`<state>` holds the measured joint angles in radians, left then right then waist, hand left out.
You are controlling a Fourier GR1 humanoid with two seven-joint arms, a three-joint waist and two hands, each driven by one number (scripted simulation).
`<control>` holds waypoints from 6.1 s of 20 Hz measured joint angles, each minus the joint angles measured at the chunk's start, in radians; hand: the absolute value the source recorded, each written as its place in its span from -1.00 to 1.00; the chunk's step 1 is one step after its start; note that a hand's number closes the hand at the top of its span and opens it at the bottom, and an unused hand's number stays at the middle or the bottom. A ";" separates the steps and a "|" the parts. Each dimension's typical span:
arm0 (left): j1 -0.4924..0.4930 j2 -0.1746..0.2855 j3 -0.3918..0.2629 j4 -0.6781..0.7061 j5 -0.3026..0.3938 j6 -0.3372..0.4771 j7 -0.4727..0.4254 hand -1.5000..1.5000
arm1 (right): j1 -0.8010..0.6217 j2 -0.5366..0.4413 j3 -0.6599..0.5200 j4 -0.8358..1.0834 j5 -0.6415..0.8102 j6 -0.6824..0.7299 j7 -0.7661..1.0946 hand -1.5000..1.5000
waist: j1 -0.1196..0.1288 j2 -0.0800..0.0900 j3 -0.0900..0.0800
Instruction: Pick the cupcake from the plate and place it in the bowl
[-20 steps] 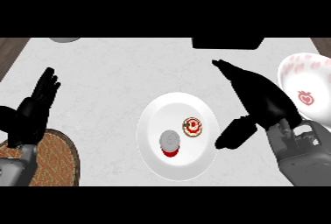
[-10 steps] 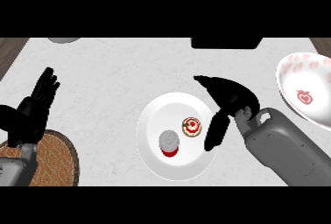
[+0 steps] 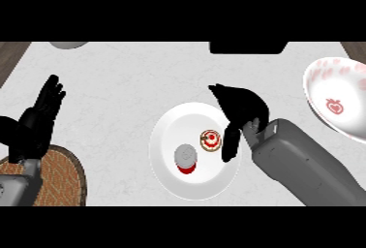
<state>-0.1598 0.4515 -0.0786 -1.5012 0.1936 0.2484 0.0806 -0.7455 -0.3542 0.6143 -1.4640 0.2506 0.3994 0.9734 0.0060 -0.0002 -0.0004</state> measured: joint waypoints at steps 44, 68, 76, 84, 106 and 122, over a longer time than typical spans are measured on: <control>0.005 -0.144 0.152 -0.039 -0.163 -0.130 0.055 0.00 | 0.163 0.311 -0.172 0.343 0.530 -0.069 -0.350 1.00 | -0.004 -0.002 0.000; 0.068 -0.139 0.194 -0.055 -0.152 -0.145 0.033 0.00 | 0.654 -0.401 -0.726 -0.562 0.112 -0.153 -0.969 1.00 | -0.052 -0.011 0.000; 0.033 -0.156 0.171 -0.072 -0.179 -0.153 0.062 0.00 | 0.595 -0.446 -0.958 -0.364 -0.046 -0.047 -1.031 1.00 | -0.013 -0.002 0.000; 0.010 -0.154 0.188 -0.050 -0.177 -0.183 0.056 0.00 | 0.410 -0.410 -0.895 -0.011 0.023 -0.073 -1.164 1.00 | 0.008 0.004 0.001; -0.017 -0.191 0.166 -0.057 -0.210 -0.190 0.053 0.00 | -0.007 -0.410 -0.749 1.001 0.358 -0.155 -1.554 -1.00 | 0.047 0.019 0.004; -0.015 -0.188 0.185 -0.055 -0.202 -0.192 0.051 0.00 | -0.090 -0.594 -1.119 1.297 -0.023 0.217 -1.499 -1.00 | 0.041 0.026 0.008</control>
<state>-0.1746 0.2633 0.1065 -1.5559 -0.0085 0.0562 0.1312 -0.8354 -0.9482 -0.5047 -0.1671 0.2276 0.6159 -0.5260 0.0466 0.0260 0.0075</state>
